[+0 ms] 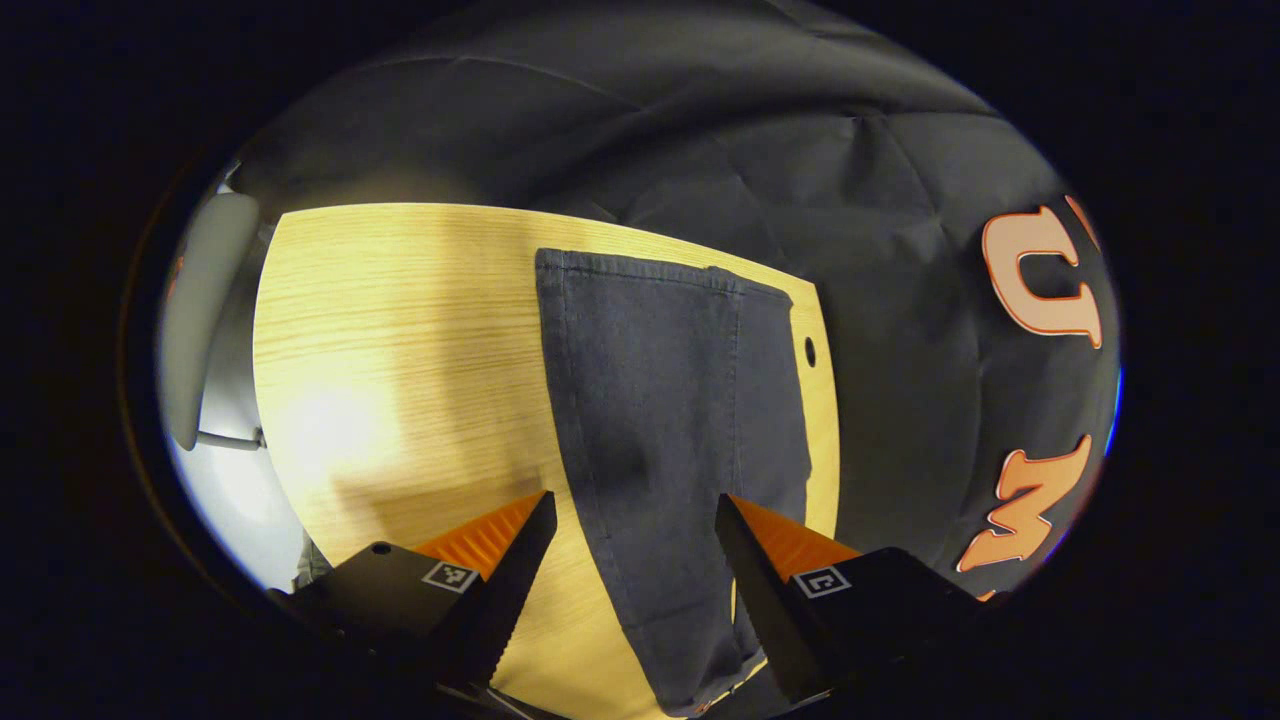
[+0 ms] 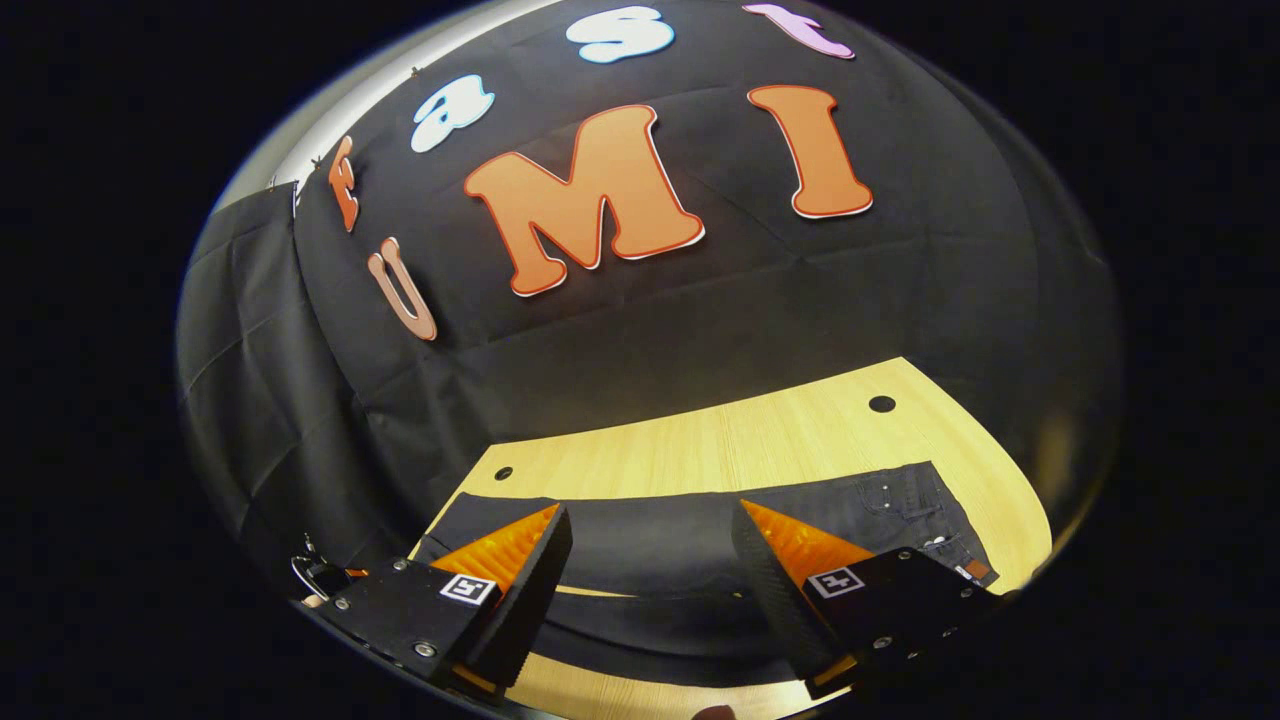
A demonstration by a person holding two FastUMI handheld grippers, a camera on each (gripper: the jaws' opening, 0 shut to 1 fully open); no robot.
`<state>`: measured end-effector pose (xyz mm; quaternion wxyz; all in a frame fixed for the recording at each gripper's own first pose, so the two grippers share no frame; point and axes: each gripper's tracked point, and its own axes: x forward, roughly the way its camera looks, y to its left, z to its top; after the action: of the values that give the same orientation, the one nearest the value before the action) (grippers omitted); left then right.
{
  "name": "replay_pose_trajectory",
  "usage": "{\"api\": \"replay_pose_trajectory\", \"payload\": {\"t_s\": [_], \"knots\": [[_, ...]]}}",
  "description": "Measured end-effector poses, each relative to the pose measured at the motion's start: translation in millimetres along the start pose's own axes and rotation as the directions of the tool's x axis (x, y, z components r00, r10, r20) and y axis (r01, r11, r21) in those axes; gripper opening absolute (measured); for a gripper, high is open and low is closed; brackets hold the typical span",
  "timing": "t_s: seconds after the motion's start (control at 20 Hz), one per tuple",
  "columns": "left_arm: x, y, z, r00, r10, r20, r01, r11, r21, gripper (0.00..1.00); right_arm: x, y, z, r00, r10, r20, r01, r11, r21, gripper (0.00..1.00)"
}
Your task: Grasp the waist and the cuffs of the jeans and fold them to make the two legs overlap; first hold the waist and fold one-third of the jeans toward the cuffs, then hold the cuffs and fold the remaining one-third in the same direction to finish folding.
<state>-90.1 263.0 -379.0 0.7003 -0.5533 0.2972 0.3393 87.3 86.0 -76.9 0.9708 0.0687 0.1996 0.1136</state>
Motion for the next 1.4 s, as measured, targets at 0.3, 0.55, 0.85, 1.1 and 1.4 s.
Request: {"api": "replay_pose_trajectory", "payload": {"t_s": [0.3, 0.55, 0.85, 1.1, 1.4], "knots": [[16, 13, 2, 0.995, 0.103, -0.012, -0.103, 0.994, -0.034, 0.98, 5, -24, 6, 1.0, -0.026, -0.012, 0.026, 0.998, 0.064, 0.97], [31, -7, 9, 0.997, 0.079, 0.003, -0.079, 0.997, -0.024, 0.95, 8, -37, 8, 0.998, -0.046, -0.037, 0.05, 0.992, 0.114, 0.97], [63, -58, 5, 0.99, -0.138, -0.015, 0.137, 0.988, -0.068, 0.92, 7, -41, 8, 0.995, -0.071, -0.065, 0.08, 0.985, 0.15, 0.97], [89, -58, -3, 0.992, -0.103, -0.067, 0.1, 0.994, -0.052, 0.37, 1, -41, 1, 0.993, -0.101, -0.064, 0.11, 0.983, 0.144, 0.98], [69, -58, -6, 0.987, -0.135, -0.092, 0.132, 0.991, -0.037, 0.04, -25, -83, -35, 0.987, -0.102, -0.126, 0.145, 0.902, 0.406, 0.98]]}}
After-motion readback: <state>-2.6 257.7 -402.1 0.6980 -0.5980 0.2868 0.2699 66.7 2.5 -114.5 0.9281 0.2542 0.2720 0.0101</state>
